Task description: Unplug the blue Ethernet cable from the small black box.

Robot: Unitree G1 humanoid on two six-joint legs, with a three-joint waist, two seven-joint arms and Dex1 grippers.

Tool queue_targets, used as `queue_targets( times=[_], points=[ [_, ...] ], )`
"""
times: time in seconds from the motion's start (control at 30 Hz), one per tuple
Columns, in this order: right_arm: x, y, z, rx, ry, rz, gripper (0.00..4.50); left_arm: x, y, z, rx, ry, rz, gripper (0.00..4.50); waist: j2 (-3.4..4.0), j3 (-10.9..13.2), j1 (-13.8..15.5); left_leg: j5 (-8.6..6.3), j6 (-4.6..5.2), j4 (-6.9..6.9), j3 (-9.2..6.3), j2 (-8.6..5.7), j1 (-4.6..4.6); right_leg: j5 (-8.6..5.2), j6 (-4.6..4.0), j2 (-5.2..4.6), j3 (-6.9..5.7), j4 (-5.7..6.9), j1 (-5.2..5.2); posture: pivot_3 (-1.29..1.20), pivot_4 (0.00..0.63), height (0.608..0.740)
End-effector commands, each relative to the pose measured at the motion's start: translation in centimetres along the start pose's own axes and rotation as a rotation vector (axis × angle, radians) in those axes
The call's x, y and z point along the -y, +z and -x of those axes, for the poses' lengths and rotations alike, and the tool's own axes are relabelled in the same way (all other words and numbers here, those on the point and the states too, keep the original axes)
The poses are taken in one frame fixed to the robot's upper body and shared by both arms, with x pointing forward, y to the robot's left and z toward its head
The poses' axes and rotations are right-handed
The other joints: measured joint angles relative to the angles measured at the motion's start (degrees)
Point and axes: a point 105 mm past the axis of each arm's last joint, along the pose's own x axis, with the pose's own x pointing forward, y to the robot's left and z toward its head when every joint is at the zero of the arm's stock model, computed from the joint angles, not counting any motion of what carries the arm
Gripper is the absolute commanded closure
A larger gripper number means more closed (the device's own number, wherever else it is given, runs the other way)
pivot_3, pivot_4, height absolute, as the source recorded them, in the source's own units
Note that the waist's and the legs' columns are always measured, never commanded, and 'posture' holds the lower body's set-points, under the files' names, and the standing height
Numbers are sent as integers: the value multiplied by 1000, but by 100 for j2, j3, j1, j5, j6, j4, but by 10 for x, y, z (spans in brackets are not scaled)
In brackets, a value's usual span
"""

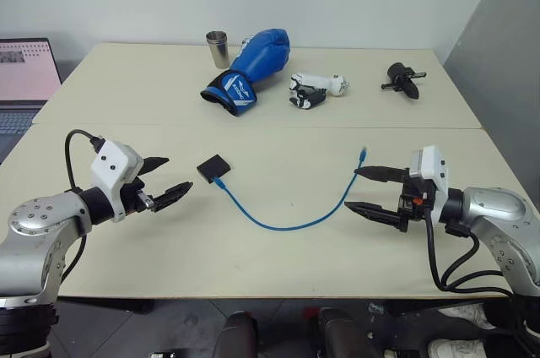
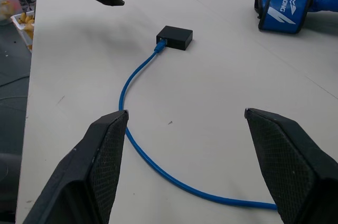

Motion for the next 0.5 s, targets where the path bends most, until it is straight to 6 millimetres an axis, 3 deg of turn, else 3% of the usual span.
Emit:
queue_targets(
  times=[0.03,0.37,0.5],
  points=[
    [-2,13,1,25,12,41,762,-2,11,4,60,15,-38,378,0,0,0,0,0,0,0,0,0,0,0,0,0,0,0,0,150,740],
    [-11,10,-7,24,56,37,762,-5,7,4,51,42,-44,378,0,0,0,0,0,0,0,1,0,0,0,0,0,0,-1,0,150,740],
    [-12,8,-24,33,69,36,762,-4,3,4,24,25,-32,378,0,0,-5,0,0,0,0,1,0,0,0,0,0,1,-1,0,150,740]
  ],
)
